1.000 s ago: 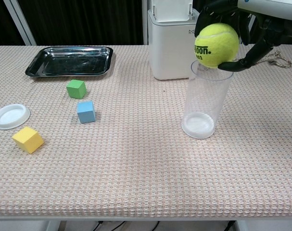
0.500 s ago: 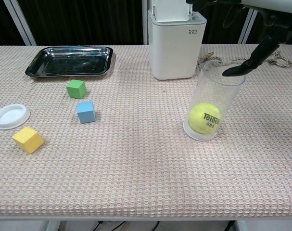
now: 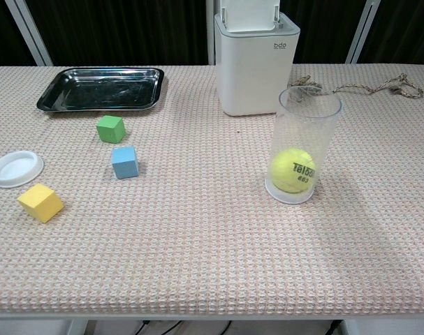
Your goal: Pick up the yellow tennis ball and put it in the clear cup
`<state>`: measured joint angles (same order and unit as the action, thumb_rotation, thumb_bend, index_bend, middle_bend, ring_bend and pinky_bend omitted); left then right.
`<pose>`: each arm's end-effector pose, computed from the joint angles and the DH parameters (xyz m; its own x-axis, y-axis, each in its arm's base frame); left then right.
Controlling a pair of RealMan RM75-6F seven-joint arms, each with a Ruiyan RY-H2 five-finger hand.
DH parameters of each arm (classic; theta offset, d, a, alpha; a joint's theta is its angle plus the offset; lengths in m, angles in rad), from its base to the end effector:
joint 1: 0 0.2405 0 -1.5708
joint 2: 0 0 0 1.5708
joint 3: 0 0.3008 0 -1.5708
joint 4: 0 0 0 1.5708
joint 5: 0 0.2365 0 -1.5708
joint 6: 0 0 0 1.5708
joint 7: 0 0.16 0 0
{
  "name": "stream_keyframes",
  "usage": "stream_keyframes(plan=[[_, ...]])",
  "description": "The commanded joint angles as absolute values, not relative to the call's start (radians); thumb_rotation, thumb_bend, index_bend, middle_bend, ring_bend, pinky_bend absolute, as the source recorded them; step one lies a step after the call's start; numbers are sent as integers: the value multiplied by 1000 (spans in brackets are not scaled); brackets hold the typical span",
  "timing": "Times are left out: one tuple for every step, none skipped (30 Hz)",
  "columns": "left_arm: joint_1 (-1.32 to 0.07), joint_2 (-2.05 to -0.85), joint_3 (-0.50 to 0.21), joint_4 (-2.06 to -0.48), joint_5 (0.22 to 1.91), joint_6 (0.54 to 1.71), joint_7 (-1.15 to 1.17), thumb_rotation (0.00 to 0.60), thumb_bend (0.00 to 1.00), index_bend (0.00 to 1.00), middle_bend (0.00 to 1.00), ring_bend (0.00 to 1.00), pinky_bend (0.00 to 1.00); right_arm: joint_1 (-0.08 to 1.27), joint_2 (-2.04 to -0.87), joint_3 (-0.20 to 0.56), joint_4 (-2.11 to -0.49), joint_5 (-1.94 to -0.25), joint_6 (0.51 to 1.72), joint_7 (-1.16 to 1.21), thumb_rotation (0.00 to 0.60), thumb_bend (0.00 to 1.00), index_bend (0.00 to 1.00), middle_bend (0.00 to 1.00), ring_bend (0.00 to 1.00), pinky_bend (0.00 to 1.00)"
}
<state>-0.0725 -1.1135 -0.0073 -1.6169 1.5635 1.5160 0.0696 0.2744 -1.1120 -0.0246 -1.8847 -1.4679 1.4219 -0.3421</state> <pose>-0.3558 0.1878 0.1500 0.4639 0.0143 0.8858 0.8846 -0.0606 -0.4624 -0.2719 -0.2336 0.1152 0.4853 -0.0687 0.8717 -0.8635 -0.1946 0.4654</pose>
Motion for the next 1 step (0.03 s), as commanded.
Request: stream_keyframes(plan=[[-74, -1113, -9, -1615, 1562, 1515, 62, 600, 40, 83, 8, 0, 2, 157, -1116, -68, -1739, -1464, 1526, -215, 600, 152, 0, 0, 0, 0]])
